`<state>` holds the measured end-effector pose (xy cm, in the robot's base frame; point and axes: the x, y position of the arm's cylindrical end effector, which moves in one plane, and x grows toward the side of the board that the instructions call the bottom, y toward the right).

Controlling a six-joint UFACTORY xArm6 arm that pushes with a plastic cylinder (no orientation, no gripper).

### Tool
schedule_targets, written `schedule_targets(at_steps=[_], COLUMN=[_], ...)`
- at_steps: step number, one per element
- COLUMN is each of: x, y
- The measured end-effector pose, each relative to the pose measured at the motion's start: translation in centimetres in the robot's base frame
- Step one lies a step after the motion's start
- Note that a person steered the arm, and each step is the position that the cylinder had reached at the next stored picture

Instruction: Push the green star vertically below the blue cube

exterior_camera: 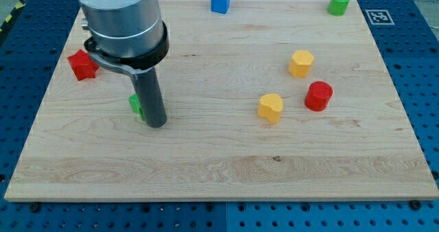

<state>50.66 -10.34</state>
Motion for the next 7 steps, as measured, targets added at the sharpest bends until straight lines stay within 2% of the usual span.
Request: schedule_targets(at_steps=[2,3,7], x=[0.1,-2.0,-5.3], y=[-7.4,-9.4,1.1])
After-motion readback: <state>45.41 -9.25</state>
